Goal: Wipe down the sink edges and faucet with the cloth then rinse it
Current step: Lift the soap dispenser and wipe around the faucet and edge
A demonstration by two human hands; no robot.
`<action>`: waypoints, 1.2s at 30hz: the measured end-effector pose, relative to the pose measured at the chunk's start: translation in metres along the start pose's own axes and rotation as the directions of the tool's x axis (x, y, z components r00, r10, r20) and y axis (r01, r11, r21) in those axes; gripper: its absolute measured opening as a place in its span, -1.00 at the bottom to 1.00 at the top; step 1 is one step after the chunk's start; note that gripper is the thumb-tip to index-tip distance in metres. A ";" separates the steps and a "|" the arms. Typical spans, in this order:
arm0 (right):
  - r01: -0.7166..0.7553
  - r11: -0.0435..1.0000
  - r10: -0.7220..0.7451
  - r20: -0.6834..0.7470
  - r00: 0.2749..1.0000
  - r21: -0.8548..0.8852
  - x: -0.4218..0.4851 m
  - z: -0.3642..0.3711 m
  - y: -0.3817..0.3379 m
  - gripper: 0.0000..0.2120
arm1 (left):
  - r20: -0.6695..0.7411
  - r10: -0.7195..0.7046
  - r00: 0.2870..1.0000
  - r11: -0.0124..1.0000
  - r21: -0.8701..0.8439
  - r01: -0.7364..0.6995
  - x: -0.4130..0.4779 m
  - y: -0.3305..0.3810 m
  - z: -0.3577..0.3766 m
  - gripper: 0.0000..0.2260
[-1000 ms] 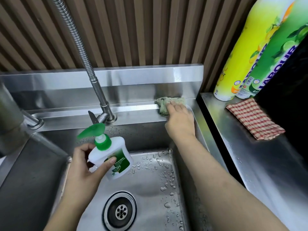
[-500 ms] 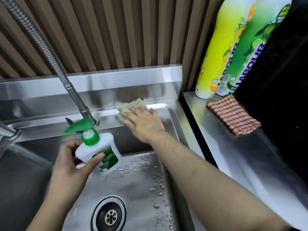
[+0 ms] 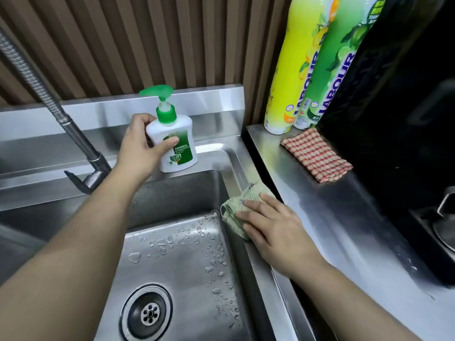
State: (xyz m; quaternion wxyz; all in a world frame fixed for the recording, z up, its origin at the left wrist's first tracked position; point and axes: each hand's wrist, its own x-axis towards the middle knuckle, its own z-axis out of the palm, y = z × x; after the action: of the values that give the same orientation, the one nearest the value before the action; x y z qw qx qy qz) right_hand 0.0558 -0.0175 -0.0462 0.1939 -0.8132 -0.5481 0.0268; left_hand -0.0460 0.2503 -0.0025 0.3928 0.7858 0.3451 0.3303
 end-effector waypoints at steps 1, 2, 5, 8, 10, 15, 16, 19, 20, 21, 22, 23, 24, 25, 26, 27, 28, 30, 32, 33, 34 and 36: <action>-0.016 1.000 0.016 0.014 1.000 0.017 0.007 0.002 0.001 -0.64 | -0.001 -0.002 1.000 1.000 0.001 0.002 0.003 -0.003 0.001 -0.61; -0.036 0.999 0.035 0.025 0.999 0.038 0.018 0.003 0.000 -0.63 | 0.001 0.000 1.000 1.000 0.002 0.000 0.005 -0.005 0.001 -0.62; -0.104 0.994 0.103 0.075 0.992 0.018 0.064 0.008 0.001 -0.65 | 0.009 -0.001 1.000 1.000 -0.011 0.001 0.011 -0.007 0.002 -0.63; -0.161 0.986 0.165 0.104 0.981 -0.054 0.114 0.017 0.005 -0.69 | 0.033 0.013 0.999 0.999 -0.030 -0.012 0.011 -0.008 0.003 -0.63; -0.182 0.980 0.191 0.138 0.972 -0.075 0.136 0.018 0.003 -0.66 | 0.032 0.028 0.999 0.999 -0.020 -0.028 0.008 -0.008 0.003 -0.62; -0.129 0.990 0.133 0.073 0.988 -0.063 0.074 0.013 -0.004 -0.67 | 0.028 0.001 1.000 1.000 -0.018 -0.001 0.004 -0.004 0.005 -0.52; -0.092 0.994 0.093 0.010 0.996 -0.055 0.047 0.009 -0.009 -0.67 | 0.025 -0.013 1.000 0.999 -0.046 0.014 0.000 -0.005 0.005 -0.47; -0.065 0.997 0.064 -0.052 0.997 -0.031 -0.007 0.003 -0.015 -0.62 | -0.014 -0.036 0.999 0.995 -0.097 0.035 -0.017 -0.018 0.002 -0.39; -0.084 0.997 0.084 -0.012 0.996 0.000 -0.008 0.002 -0.014 -0.62 | -0.039 -0.033 0.999 0.998 -0.057 0.030 -0.027 -0.023 0.001 -0.41; -0.117 0.992 0.116 0.029 0.993 0.034 -0.002 0.000 -0.014 -0.64 | -0.064 -0.016 0.998 1.000 -0.008 0.016 -0.038 -0.027 0.001 -0.47; -0.155 0.987 0.150 0.090 0.985 0.044 0.010 -0.001 -0.014 -0.67 | -0.083 0.008 0.997 1.000 0.022 -0.007 -0.051 -0.031 0.002 -0.52; -0.184 0.982 0.178 0.125 0.976 0.038 0.025 0.003 -0.010 -0.68 | -0.088 0.030 0.996 0.999 0.030 -0.027 -0.063 -0.033 0.005 -0.57; -0.200 0.979 0.194 0.138 0.971 0.027 0.040 0.006 -0.008 -0.67 | -0.069 0.043 0.997 0.999 0.027 -0.041 -0.075 -0.031 0.009 -0.61; -0.216 0.976 0.211 0.144 0.967 0.014 0.052 0.006 -0.006 -0.67 | -0.028 0.049 0.998 0.999 0.020 -0.049 -0.084 -0.029 0.016 -0.64; -0.223 0.975 0.222 0.135 0.966 -0.006 0.059 0.008 -0.006 -0.67 | 0.037 0.063 0.997 0.998 0.020 -0.064 -0.092 -0.025 0.023 -0.66; -0.227 0.974 0.228 0.132 0.965 -0.027 0.057 0.008 -0.007 -0.66 | 0.117 0.095 0.989 0.995 0.029 -0.099 -0.098 -0.020 0.030 -0.67; -0.230 0.973 0.231 0.135 0.963 -0.029 0.050 0.007 -0.008 -0.65 | 0.197 0.140 0.970 0.988 0.038 -0.150 -0.103 -0.015 0.036 -0.68; -0.200 0.980 0.201 0.121 0.972 -0.018 0.012 0.003 -0.014 -0.65 | 0.319 0.215 0.923 0.972 0.025 -0.235 -0.108 -0.006 0.045 -0.68; -0.145 0.989 0.146 0.020 0.989 -0.035 -0.049 -0.008 -0.027 -0.65 | 0.403 0.248 0.881 0.963 -0.006 -0.269 -0.114 0.002 0.054 -0.68; -0.136 0.990 0.136 -0.009 0.991 -0.024 -0.086 -0.013 -0.033 -0.65 | 0.445 0.263 0.856 0.960 -0.028 -0.280 -0.118 0.007 0.059 -0.68; -0.140 0.990 0.140 -0.009 0.990 -0.010 -0.122 -0.018 -0.040 -0.64 | 0.490 0.280 0.825 0.955 -0.053 -0.292 -0.122 0.011 0.064 -0.67; -0.150 0.988 0.150 0.025 0.988 -0.025 -0.188 -0.027 -0.053 -0.65 | 0.580 0.345 0.738 0.922 -0.060 -0.384 -0.135 0.017 0.073 -0.64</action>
State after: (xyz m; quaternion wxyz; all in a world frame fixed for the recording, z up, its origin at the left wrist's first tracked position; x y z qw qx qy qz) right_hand -0.0590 -0.1774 -0.0345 0.1743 -0.8539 -0.4882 0.0459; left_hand -0.0563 0.1058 -0.0559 0.3815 0.9127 0.0587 0.1341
